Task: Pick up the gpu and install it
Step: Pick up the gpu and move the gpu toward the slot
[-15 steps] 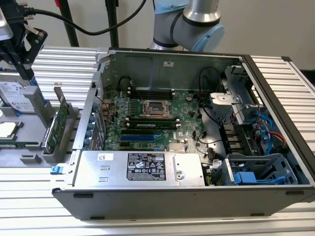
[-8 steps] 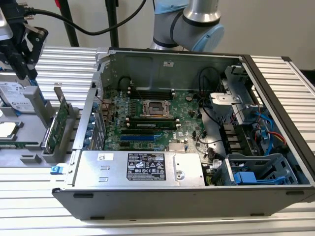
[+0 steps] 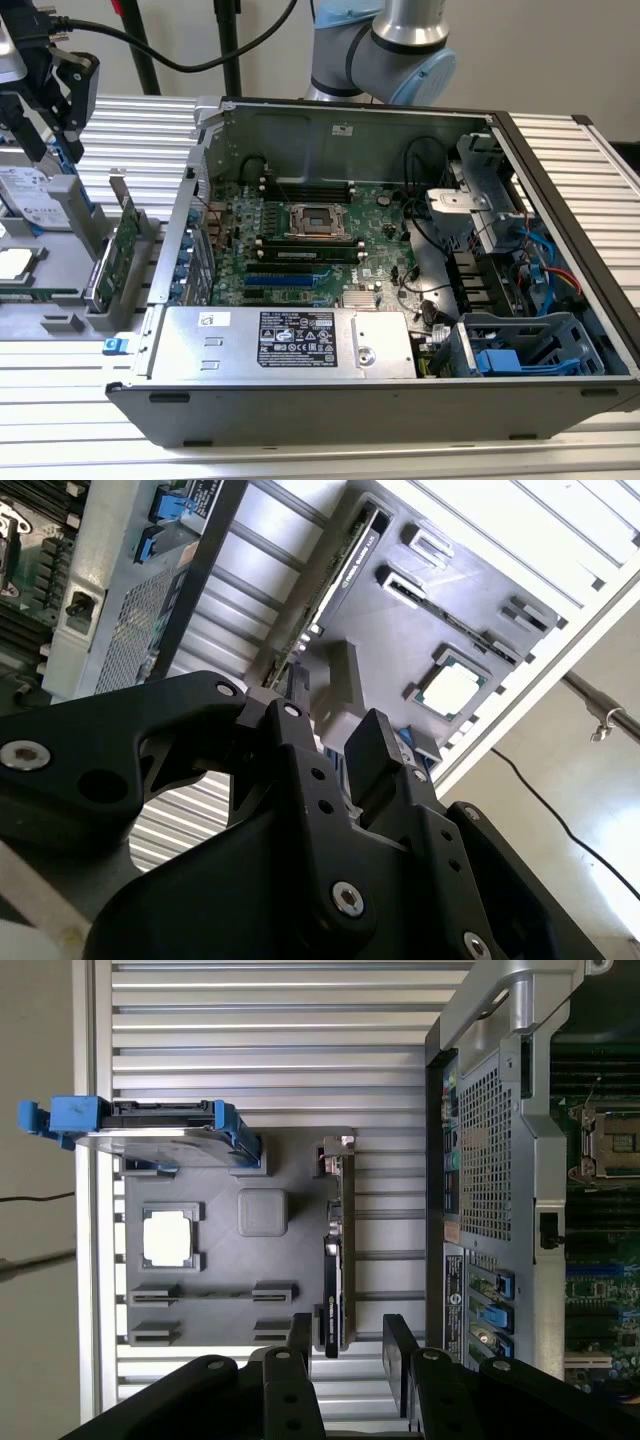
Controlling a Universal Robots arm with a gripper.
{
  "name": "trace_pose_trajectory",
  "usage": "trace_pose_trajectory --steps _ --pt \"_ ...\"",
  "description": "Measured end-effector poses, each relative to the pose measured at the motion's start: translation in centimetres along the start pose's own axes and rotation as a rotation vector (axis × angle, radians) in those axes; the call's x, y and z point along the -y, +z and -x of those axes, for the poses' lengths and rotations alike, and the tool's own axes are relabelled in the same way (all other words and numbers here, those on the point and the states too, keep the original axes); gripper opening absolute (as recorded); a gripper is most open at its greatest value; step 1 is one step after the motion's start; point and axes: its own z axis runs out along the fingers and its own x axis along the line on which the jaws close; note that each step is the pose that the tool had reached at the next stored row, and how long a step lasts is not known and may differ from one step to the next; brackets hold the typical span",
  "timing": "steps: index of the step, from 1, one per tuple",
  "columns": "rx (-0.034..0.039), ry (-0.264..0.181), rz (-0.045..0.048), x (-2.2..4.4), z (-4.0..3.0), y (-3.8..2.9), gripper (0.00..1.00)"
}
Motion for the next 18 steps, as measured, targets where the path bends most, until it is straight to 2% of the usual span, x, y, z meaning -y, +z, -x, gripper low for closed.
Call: trace_pose_trajectory --steps 5,18 --pt "0.0 0.0 -0.0001 0.0 0.0 0.02 1.0" --pt "0.0 0.0 -0.0004 0.09 0.0 0.66 1.0"
